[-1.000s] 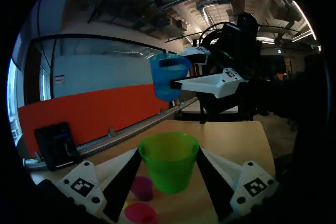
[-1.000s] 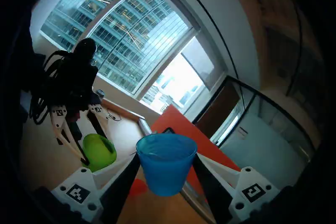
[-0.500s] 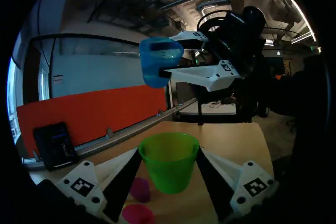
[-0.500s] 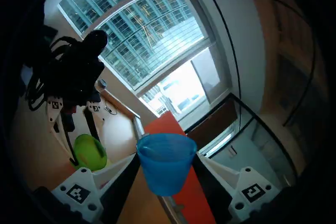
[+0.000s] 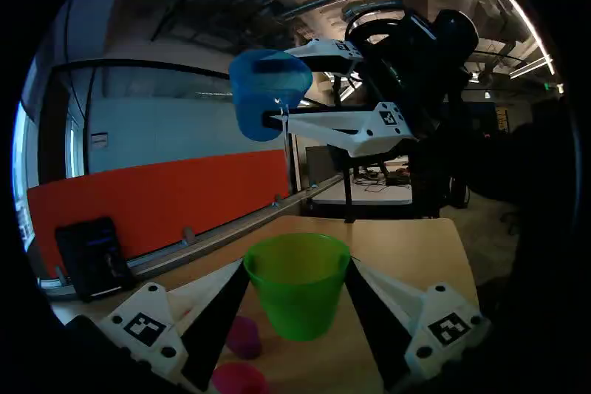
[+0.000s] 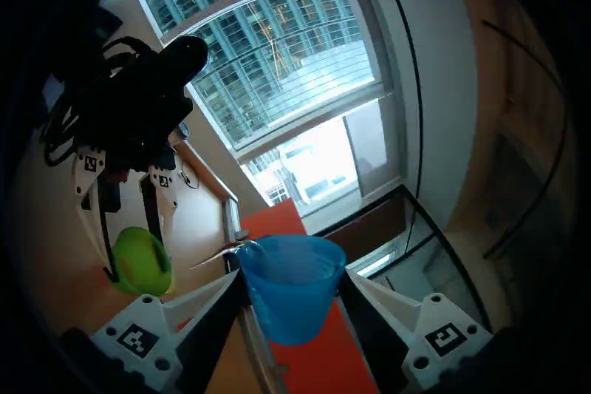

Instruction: Pour water

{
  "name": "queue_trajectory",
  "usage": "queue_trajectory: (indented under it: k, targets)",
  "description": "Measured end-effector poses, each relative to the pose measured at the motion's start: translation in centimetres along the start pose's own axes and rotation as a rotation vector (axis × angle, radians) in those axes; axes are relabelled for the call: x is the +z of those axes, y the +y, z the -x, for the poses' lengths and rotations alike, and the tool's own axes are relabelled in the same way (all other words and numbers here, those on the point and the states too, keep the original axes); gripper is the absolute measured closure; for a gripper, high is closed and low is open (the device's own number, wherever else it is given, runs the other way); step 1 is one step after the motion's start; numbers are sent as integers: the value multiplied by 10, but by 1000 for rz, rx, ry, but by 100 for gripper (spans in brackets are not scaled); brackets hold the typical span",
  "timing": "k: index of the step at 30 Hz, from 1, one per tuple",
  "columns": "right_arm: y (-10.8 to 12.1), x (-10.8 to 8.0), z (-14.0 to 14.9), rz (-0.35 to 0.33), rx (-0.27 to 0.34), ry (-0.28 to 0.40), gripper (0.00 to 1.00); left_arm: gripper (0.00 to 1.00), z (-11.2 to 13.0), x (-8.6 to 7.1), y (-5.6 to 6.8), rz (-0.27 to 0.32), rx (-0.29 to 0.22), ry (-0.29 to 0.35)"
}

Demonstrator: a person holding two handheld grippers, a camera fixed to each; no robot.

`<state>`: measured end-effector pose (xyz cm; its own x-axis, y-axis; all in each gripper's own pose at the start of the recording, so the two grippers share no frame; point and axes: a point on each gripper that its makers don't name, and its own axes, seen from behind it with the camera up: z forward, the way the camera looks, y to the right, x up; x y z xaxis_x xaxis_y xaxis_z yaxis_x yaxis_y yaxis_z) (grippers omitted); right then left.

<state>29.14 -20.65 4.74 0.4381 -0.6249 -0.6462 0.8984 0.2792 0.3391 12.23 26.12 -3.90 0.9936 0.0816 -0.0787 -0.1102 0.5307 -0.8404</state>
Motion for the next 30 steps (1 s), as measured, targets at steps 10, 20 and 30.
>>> queue_trajectory:
  k: [10, 20, 30]
  targets:
    - [11, 1, 0, 20, -53, 1, 11, 13, -1, -1, 1, 3, 2, 2]
    - [20, 3, -3, 38, -112, 2, 11, 13, -1, -1, 1, 5, 0, 4]
    - [29, 6, -6, 55, -171, -1, 11, 13, -1, 0, 2, 9, 6, 4]
